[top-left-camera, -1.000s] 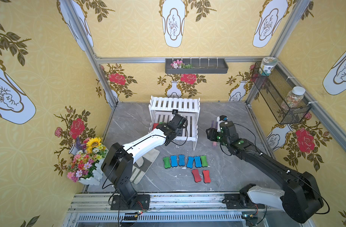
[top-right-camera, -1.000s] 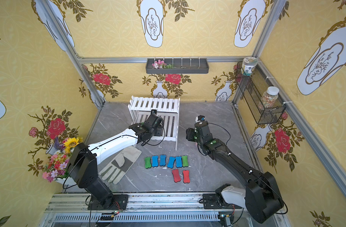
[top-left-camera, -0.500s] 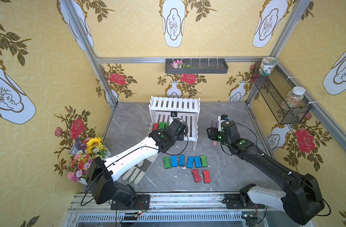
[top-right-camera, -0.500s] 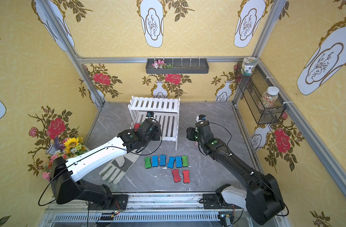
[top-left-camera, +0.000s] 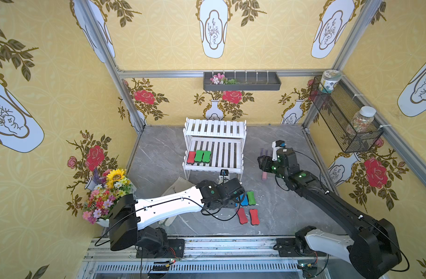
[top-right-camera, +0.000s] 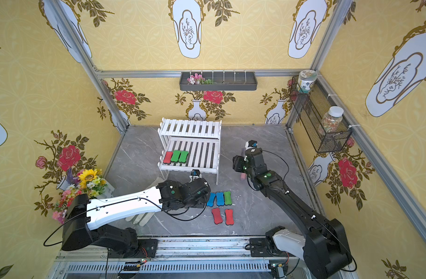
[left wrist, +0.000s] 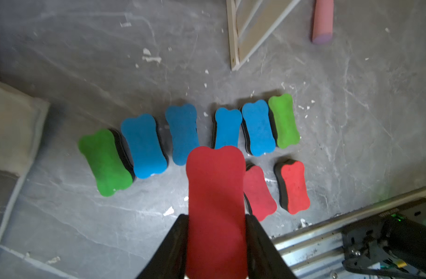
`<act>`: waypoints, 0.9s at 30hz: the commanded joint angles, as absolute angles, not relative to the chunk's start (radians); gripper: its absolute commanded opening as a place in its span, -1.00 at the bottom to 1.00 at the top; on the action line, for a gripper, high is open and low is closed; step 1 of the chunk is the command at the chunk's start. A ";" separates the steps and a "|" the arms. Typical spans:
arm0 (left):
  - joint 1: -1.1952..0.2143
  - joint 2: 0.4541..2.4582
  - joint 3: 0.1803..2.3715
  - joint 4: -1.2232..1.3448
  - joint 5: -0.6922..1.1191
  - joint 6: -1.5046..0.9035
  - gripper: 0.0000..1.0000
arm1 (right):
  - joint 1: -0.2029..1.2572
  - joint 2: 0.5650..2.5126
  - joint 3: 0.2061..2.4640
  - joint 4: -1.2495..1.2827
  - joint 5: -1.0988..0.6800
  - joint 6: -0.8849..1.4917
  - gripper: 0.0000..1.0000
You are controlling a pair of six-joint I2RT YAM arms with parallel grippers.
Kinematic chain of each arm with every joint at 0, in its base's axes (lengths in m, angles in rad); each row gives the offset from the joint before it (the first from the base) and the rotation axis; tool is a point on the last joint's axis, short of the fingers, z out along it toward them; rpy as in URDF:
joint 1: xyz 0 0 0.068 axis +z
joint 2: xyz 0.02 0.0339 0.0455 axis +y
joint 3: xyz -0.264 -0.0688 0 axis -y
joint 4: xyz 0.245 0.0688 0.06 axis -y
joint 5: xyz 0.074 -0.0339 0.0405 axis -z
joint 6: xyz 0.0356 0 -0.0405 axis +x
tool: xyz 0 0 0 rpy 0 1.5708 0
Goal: Remove the whiteboard erasers from the shelf
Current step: Place the whiteboard eraser at the center of the board.
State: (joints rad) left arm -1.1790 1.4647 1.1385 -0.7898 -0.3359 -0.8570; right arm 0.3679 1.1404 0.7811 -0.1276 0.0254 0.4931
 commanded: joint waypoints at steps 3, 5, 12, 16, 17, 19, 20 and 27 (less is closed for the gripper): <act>-1.192 1.522 1.120 -0.847 -0.182 -0.920 -0.20 | 0.364 1.092 0.761 -0.107 0.056 0.483 0.21; -1.207 1.567 1.134 -0.849 -0.172 -0.912 -0.22 | 0.363 1.079 0.765 -0.109 0.060 0.480 0.22; -1.233 1.662 1.204 -0.900 -0.172 -0.898 -0.22 | 0.336 1.063 0.763 -0.102 0.057 0.492 0.23; -1.233 1.715 1.221 -0.905 -0.180 -0.894 -0.22 | 0.324 1.051 0.756 -0.097 0.057 0.498 0.23; -1.233 1.725 1.227 -0.909 -0.192 -0.894 -0.22 | 0.324 1.047 0.755 -0.098 0.056 0.498 0.23; -1.233 1.733 1.233 -0.911 -0.216 -0.896 -0.22 | 0.323 1.039 0.755 -0.098 0.056 0.500 0.23; -1.232 1.738 1.236 -0.910 -0.228 -0.897 -0.21 | 0.322 1.039 0.757 -0.099 0.057 0.499 0.23; -1.229 1.775 1.243 -0.904 -0.222 -0.893 0.02 | 0.322 1.012 0.753 -0.106 0.084 0.500 0.23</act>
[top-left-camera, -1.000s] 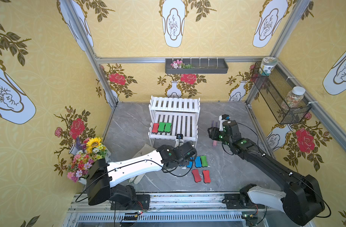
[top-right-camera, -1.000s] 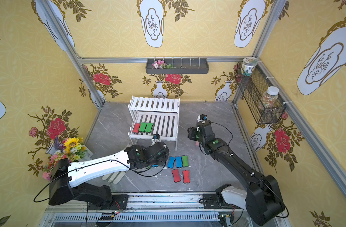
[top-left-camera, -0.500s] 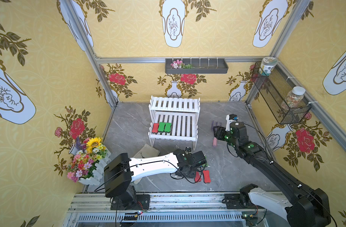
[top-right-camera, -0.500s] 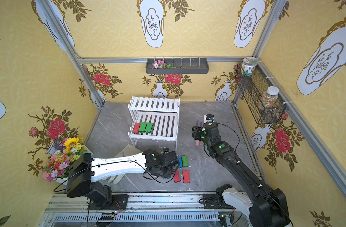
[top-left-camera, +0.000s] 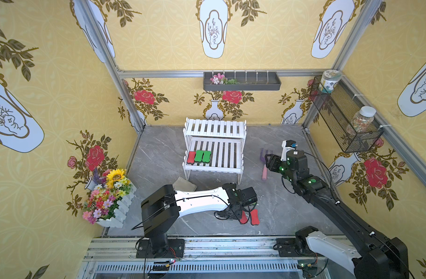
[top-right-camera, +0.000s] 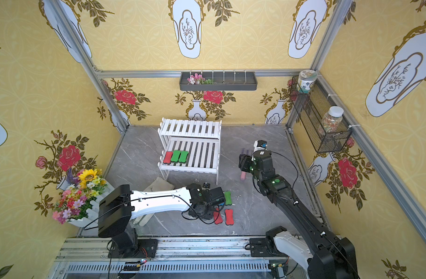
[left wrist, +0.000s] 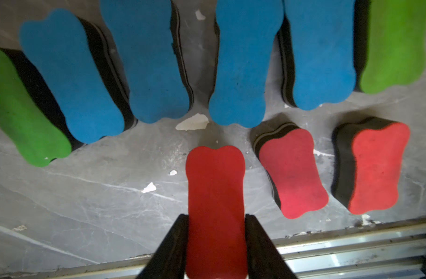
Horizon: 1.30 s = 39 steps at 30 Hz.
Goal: Remove the whiteboard erasers from the shelf
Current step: Place the whiteboard eraser at the center of the board.
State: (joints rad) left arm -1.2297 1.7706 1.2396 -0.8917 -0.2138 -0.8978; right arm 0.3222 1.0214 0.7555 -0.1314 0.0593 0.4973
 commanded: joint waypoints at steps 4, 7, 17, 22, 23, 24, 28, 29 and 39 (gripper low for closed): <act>-1.227 1.779 1.240 -0.891 -0.211 -0.886 0.28 | 0.322 1.003 0.751 -0.110 0.096 0.498 0.24; -1.227 1.764 1.244 -0.897 -0.230 -0.883 0.34 | 0.323 1.000 0.755 -0.118 0.100 0.495 0.25; -1.107 1.538 1.271 -0.921 -0.379 -0.864 0.45 | 0.322 1.030 0.770 -0.111 0.041 0.477 0.29; -0.957 1.430 1.267 -0.875 -0.393 -0.747 0.50 | 0.328 1.067 0.770 -0.080 -0.036 0.448 0.29; -0.937 1.417 1.265 -0.864 -0.407 -0.731 0.52 | 0.329 1.071 0.772 -0.078 -0.042 0.445 0.29; -0.916 1.408 1.265 -0.856 -0.423 -0.689 0.53 | 0.330 1.076 0.772 -0.071 -0.056 0.440 0.29; -0.837 1.376 1.272 -0.826 -0.426 -0.615 0.59 | 0.341 1.090 0.771 -0.036 -0.139 0.405 0.28; -0.819 1.365 1.276 -0.819 -0.423 -0.596 0.62 | 0.349 1.097 0.782 -0.043 -0.153 0.394 0.28; -0.731 1.252 1.236 -0.739 -0.390 -0.483 0.90 | 0.645 1.178 0.916 -0.367 -0.347 0.280 0.27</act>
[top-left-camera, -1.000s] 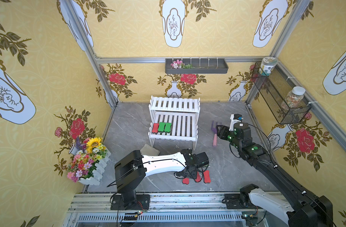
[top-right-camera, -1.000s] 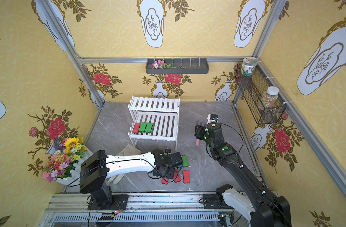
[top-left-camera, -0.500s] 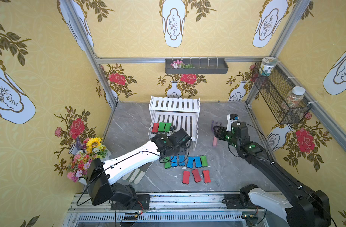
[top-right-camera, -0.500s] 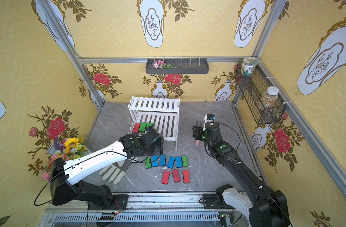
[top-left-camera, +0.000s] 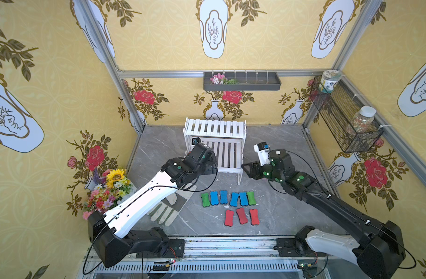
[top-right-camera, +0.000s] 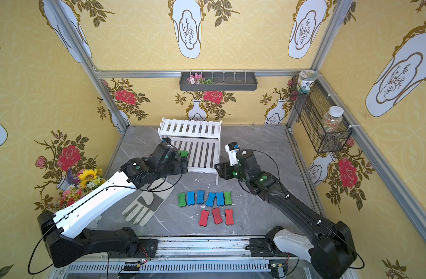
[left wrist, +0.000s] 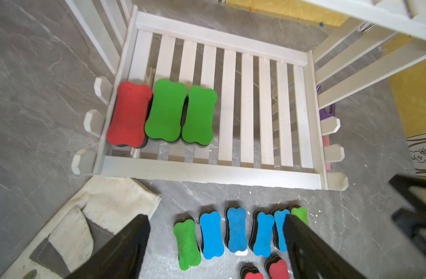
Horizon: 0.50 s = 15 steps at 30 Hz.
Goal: Remove the whiteboard erasers from the shelf
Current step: Pick up the whiteboard eraser from the shelf.
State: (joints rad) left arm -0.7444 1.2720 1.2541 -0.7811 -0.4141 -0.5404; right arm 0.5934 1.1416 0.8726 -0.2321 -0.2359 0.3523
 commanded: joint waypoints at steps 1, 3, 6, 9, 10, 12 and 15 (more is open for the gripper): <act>-0.724 1.245 1.231 -0.736 -0.387 -0.474 0.90 | 0.684 1.211 0.942 -0.420 -0.347 0.257 0.27; -0.704 1.234 1.226 -0.736 -0.379 -0.452 0.92 | 0.775 1.285 0.995 -0.518 -0.332 0.213 0.29; -0.669 1.221 1.210 -0.722 -0.360 -0.433 0.94 | 0.815 1.323 0.996 -0.488 -0.268 0.242 0.29; -0.637 1.206 1.192 -0.709 -0.333 -0.426 0.92 | 0.815 1.314 1.005 -0.393 -0.227 0.279 0.27; -0.632 1.203 1.189 -0.707 -0.332 -0.424 0.91 | 0.817 1.318 1.016 -0.369 -0.216 0.287 0.27; -0.624 1.194 1.186 -0.709 -0.331 -0.420 0.91 | 0.825 1.335 1.054 -0.327 -0.193 0.301 0.26; -0.611 1.168 1.174 -0.708 -0.337 -0.417 0.92 | 0.868 1.394 1.139 -0.293 -0.122 0.318 0.25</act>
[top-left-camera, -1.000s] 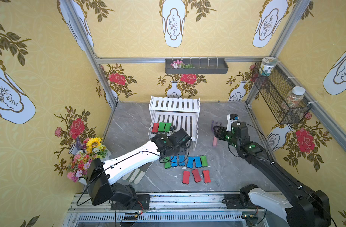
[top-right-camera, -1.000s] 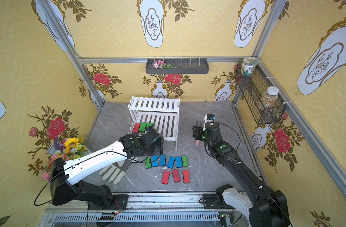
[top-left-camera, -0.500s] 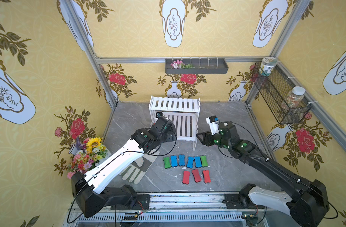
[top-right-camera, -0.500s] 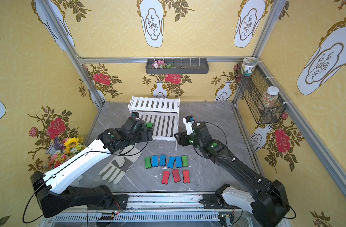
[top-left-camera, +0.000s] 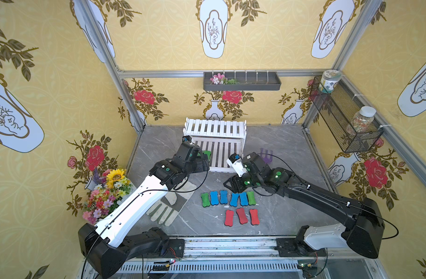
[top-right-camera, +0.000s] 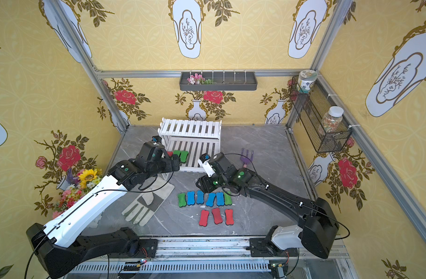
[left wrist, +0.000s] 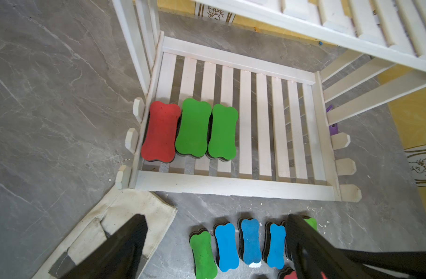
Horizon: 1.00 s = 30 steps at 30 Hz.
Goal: Remove the whiteboard erasers from the shelf
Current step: Pick up the whiteboard eraser from the shelf.
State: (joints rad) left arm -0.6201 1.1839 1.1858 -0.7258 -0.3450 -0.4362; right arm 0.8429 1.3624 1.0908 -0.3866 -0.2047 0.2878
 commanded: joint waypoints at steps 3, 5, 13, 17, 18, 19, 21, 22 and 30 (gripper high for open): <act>-0.589 1.127 1.146 -0.700 -0.345 -0.419 0.92 | 0.908 1.477 1.215 -0.281 -0.023 0.334 0.25; -0.570 1.100 1.124 -0.695 -0.342 -0.419 0.93 | 0.910 1.547 1.278 -0.330 0.050 0.358 0.20; -0.552 1.068 1.065 -0.657 -0.304 -0.416 0.93 | 0.876 1.558 1.298 -0.467 0.174 0.407 0.18; -0.551 1.086 1.060 -0.653 -0.304 -0.403 0.94 | 0.819 1.557 1.266 -0.501 0.195 0.433 0.18; -0.550 1.086 1.059 -0.651 -0.302 -0.399 0.94 | 0.805 1.557 1.257 -0.502 0.205 0.433 0.18; -0.550 1.088 1.060 -0.648 -0.300 -0.397 0.94 | 0.796 1.558 1.252 -0.505 0.213 0.434 0.18; -0.548 1.096 1.060 -0.642 -0.294 -0.387 0.94 | 0.776 1.565 1.252 -0.510 0.220 0.433 0.18; -0.546 1.104 1.063 -0.641 -0.297 -0.385 0.94 | 0.771 1.567 1.252 -0.513 0.228 0.434 0.18; -0.547 1.204 1.120 -0.585 -0.186 -0.397 0.71 | 0.789 1.524 1.224 -0.417 0.237 0.403 0.26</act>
